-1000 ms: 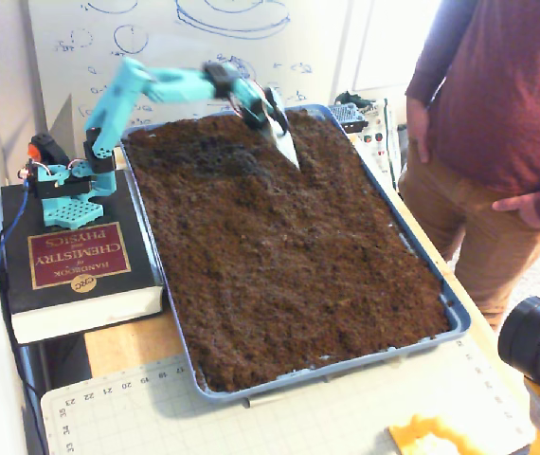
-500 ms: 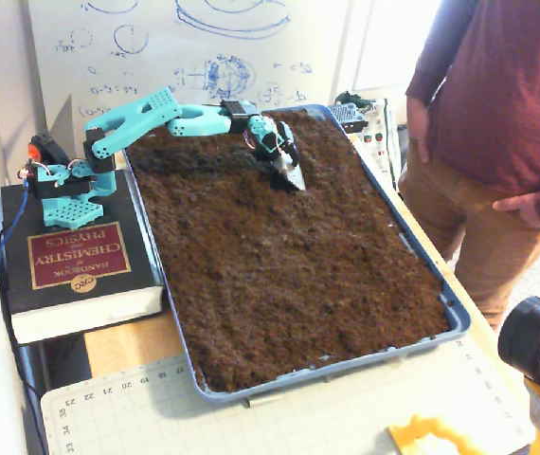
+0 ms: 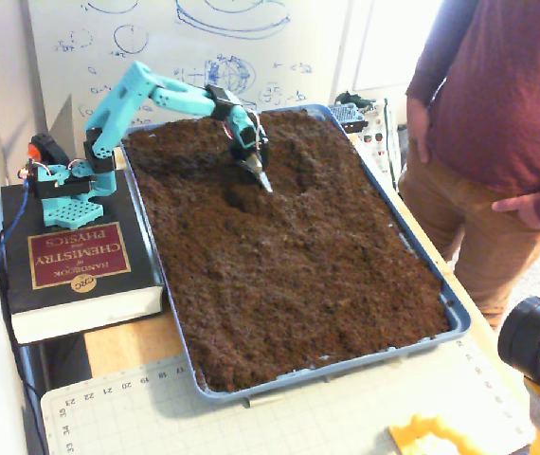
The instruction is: Build a berm.
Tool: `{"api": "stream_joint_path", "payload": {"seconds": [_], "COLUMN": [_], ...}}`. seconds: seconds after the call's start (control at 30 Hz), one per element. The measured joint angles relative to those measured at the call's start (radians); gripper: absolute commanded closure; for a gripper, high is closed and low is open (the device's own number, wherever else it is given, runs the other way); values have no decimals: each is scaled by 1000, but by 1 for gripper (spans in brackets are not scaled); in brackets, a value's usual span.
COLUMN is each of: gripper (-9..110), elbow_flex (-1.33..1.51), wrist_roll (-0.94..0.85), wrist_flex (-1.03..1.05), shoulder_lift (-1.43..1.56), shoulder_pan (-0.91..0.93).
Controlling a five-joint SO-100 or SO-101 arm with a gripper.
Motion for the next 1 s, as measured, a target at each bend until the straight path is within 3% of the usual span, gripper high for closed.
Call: {"api": "stream_joint_path", "payload": {"seconds": [0.4,0.67,1.0], "gripper": [101,101,101], "elbow_flex": [-14,-433,-821], "wrist_roll": [-2,-2,239], "wrist_flex": [-2,-166,-206], "shoulder_lift": [230,-189,-506], "shoulder_pan": [9,66,-97]}}
